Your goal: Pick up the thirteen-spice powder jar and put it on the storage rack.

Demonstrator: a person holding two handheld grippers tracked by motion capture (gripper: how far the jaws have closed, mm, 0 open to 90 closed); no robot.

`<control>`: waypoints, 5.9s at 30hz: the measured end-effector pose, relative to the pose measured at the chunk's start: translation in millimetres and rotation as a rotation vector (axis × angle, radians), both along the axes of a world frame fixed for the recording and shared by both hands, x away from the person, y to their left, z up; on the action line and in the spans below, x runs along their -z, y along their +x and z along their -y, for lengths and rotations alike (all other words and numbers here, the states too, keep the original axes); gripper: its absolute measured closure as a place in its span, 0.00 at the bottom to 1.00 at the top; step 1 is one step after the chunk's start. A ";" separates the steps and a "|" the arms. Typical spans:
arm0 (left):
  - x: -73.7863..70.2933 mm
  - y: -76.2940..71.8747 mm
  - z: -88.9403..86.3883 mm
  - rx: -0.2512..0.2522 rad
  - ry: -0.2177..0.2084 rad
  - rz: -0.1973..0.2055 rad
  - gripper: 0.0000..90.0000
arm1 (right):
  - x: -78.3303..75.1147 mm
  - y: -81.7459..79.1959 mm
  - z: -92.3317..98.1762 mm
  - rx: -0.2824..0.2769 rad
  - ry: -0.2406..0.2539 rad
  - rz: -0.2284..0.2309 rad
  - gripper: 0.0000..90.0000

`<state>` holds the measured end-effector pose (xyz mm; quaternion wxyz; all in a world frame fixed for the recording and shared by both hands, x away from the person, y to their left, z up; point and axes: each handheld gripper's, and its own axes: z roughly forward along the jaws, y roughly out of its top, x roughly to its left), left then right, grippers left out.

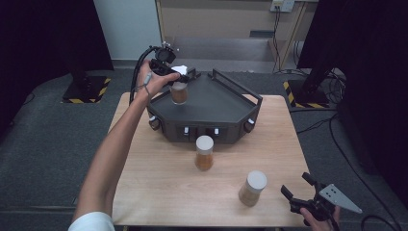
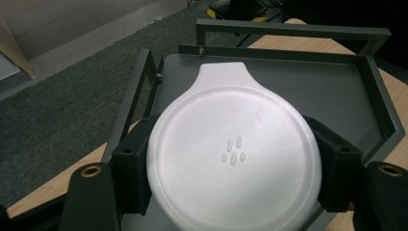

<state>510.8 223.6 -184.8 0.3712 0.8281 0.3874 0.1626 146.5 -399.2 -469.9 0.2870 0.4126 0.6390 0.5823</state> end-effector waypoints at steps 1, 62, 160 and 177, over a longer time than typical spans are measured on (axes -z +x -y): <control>1.1 0.8 0.7 0.000 0.001 0.000 0.33 | 0.1 0.0 0.0 0.001 0.000 0.000 0.01; 10.9 -17.2 -33.9 0.055 -0.169 0.134 0.04 | 0.7 6.3 0.2 -0.014 0.001 -0.009 0.01; 216.5 -286.5 -169.2 0.087 -0.287 0.227 0.06 | -1.9 6.3 -3.3 -0.024 -0.028 -0.004 0.01; 237.2 -310.9 -180.2 0.030 -0.300 0.219 0.06 | -2.1 5.9 -3.4 -0.022 -0.029 -0.001 0.01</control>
